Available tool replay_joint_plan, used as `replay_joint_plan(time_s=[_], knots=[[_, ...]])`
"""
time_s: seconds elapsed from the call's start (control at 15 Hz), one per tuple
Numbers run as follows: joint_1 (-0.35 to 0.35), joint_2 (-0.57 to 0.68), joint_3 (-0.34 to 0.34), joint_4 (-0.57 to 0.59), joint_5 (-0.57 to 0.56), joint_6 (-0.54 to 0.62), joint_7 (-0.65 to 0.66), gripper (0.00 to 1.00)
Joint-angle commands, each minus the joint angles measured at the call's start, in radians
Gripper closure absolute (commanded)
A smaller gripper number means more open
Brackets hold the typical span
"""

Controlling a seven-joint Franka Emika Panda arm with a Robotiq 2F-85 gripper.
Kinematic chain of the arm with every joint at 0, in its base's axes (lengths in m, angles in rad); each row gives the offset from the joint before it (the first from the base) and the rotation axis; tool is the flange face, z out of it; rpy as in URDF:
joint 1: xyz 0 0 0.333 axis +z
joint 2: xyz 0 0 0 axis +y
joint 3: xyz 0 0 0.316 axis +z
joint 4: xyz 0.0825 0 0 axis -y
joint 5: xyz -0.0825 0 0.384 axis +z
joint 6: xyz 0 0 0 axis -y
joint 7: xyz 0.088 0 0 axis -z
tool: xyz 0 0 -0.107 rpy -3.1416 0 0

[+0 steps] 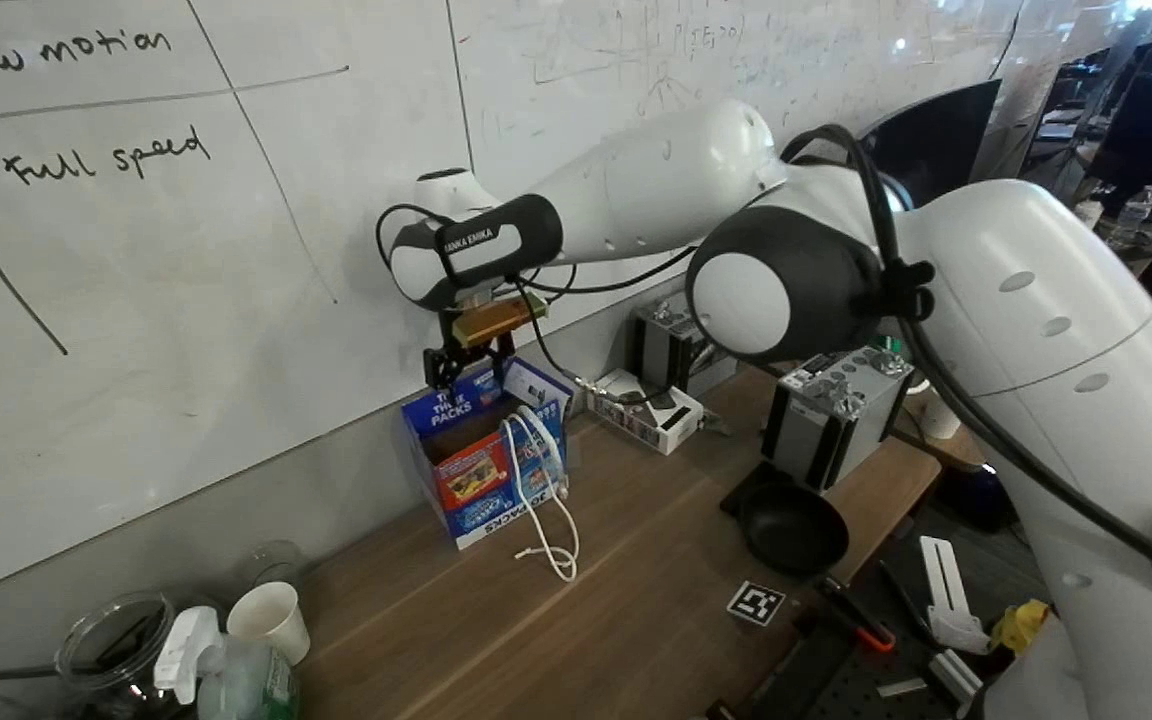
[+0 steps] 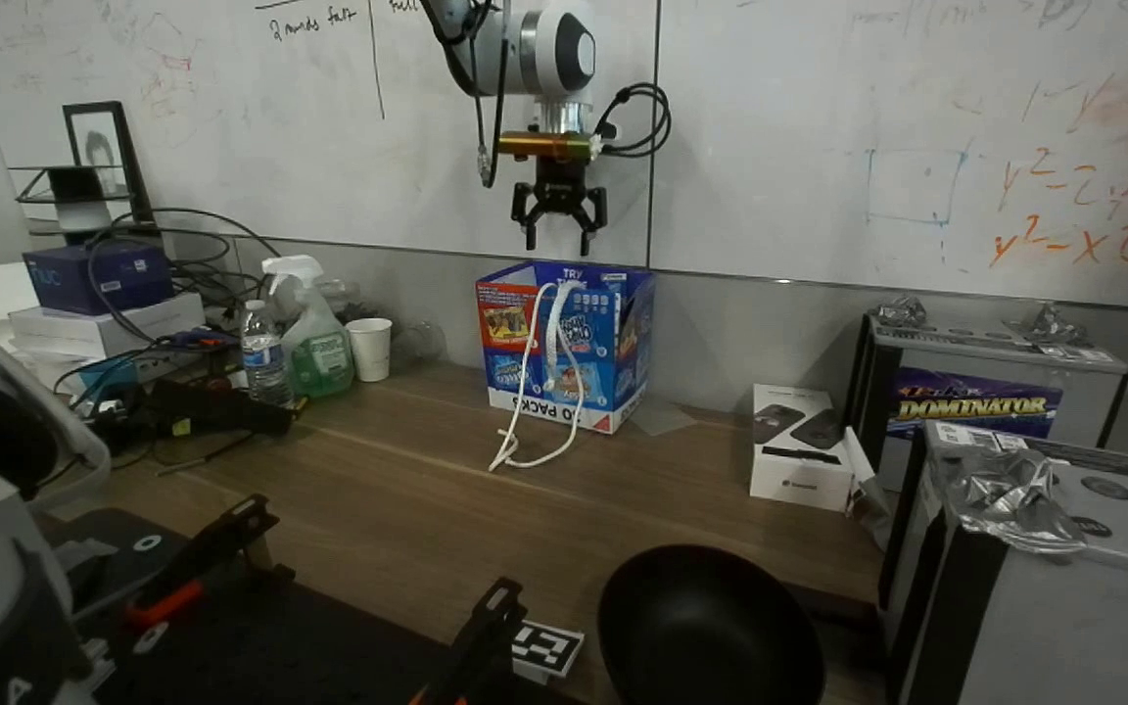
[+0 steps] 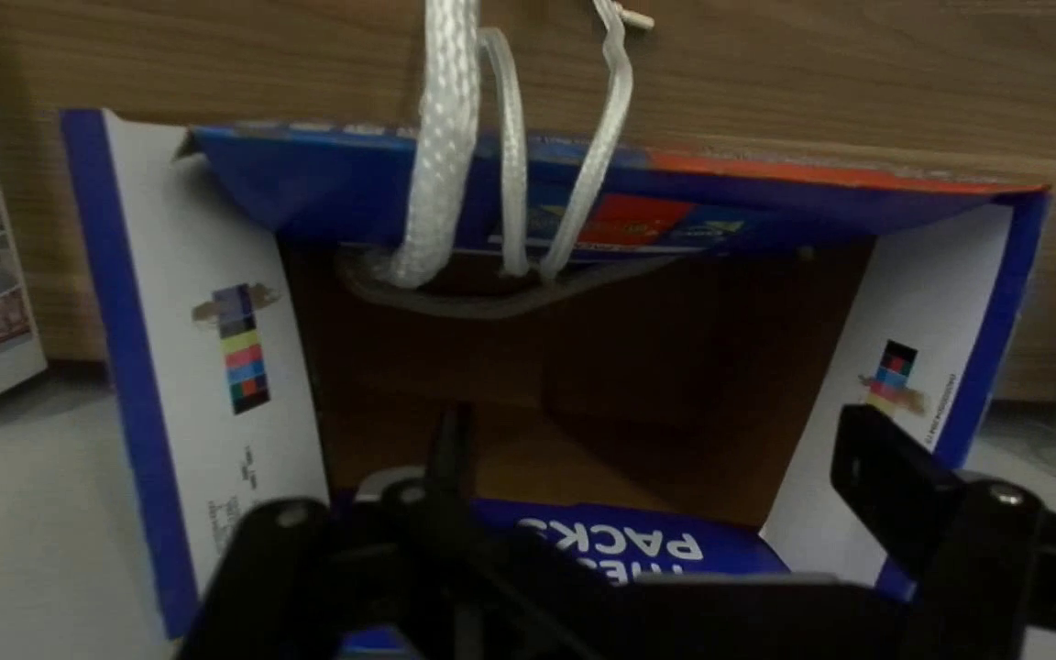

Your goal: Put the ropes in the box

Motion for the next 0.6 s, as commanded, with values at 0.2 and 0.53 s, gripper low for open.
replay_joint_plan(time_s=[0.2, 0.53], knots=[[-0.006, -0.317, -0.018, -0.362, -0.022, 0.037, 0.013, 0.00], [-0.025, -0.476, -0.017, -0.600, -0.019, 0.043, -0.002, 0.00]])
